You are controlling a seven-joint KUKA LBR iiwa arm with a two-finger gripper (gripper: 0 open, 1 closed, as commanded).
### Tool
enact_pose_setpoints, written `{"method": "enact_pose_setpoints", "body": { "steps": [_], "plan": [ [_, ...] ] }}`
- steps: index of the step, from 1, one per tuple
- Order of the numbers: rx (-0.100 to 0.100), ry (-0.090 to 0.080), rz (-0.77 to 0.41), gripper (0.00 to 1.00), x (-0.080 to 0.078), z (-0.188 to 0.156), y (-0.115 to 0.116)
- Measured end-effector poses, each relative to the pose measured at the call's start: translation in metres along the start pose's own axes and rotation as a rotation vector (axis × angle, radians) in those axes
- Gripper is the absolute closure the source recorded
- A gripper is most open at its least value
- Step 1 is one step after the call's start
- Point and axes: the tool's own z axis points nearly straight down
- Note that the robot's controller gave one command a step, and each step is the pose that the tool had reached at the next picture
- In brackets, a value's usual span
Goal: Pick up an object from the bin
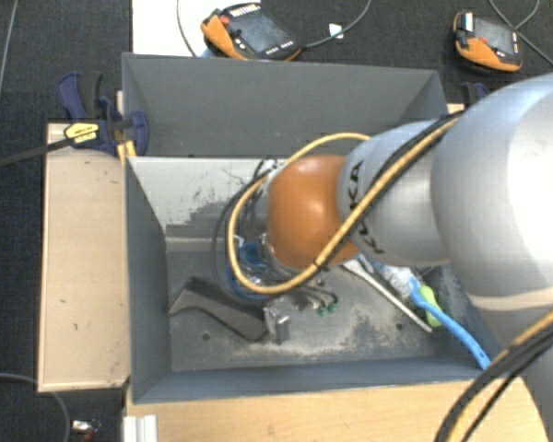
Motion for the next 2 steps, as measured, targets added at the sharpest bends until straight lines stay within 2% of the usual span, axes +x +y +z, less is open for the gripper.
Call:
{"method": "enact_pose_setpoints", "body": {
  "steps": [2],
  "plan": [
    [0.000,0.000,0.000,1.00,0.0004,-0.0003,-0.0003]
  ]
}}
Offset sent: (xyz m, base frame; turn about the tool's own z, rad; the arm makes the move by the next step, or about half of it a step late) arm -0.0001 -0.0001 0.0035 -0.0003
